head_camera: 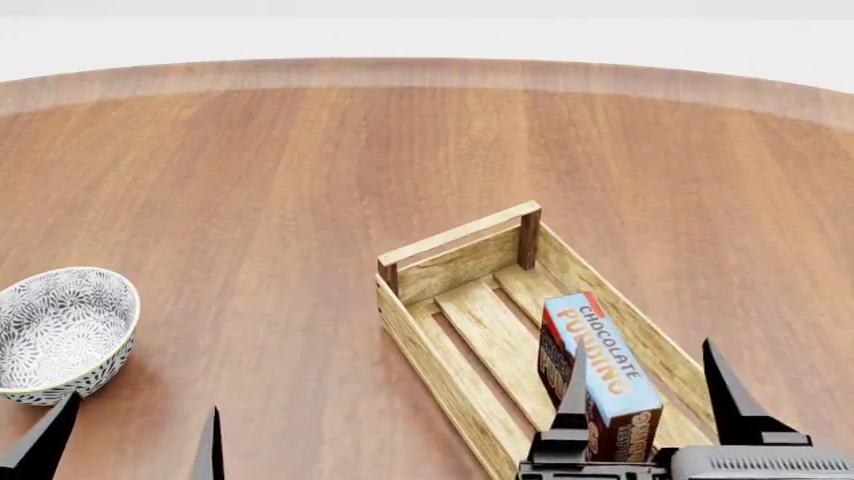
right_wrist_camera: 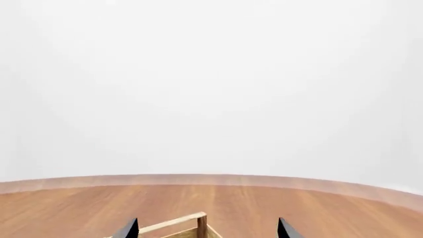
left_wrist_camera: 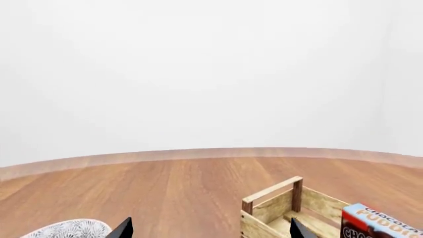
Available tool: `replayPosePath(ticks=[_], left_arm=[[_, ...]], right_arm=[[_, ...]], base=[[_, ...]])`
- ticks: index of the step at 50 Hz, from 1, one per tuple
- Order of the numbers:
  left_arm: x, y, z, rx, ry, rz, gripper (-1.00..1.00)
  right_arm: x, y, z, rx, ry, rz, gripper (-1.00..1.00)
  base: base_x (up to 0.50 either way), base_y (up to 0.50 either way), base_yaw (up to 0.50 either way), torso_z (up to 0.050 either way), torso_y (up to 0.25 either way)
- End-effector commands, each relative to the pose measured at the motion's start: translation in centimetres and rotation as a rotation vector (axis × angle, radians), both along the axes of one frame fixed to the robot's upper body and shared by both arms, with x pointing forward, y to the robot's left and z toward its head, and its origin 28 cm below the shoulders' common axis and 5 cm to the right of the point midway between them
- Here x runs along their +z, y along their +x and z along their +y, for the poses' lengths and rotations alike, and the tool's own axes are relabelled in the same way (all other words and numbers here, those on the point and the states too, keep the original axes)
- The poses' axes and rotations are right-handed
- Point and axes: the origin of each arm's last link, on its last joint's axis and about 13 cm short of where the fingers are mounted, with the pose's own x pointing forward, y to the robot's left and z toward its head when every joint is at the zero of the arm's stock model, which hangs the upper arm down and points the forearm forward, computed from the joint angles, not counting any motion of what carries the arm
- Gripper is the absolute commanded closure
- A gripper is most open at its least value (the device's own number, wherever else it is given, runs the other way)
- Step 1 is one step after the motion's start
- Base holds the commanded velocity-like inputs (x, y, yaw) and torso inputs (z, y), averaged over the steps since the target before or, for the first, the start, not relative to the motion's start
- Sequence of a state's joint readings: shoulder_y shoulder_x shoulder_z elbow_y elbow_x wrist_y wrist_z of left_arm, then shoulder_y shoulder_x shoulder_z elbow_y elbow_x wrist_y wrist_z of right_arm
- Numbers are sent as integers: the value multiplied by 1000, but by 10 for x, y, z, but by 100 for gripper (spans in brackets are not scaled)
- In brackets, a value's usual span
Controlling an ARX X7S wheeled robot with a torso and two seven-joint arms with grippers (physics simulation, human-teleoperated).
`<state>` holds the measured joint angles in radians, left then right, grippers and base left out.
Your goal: Pick up the chocolate pudding and put it in the tray.
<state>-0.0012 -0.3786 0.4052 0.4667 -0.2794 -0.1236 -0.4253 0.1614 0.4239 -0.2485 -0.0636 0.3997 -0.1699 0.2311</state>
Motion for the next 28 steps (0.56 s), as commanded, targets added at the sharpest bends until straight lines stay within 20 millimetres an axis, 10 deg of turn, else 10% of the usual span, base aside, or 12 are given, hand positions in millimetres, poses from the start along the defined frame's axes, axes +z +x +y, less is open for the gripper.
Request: replayPosePath(ticks=[1,28], left_arm=[[13,-7,1,-3,-14,-36,-100],[20,-14,0,-14,-18,-62,-100]], right_arm=[[18,-18,6,28,10,-73,-100],[14,-32,3,19,6,-90,-100]], base=[[0,0,0,0,0],[0,0,0,0,0]])
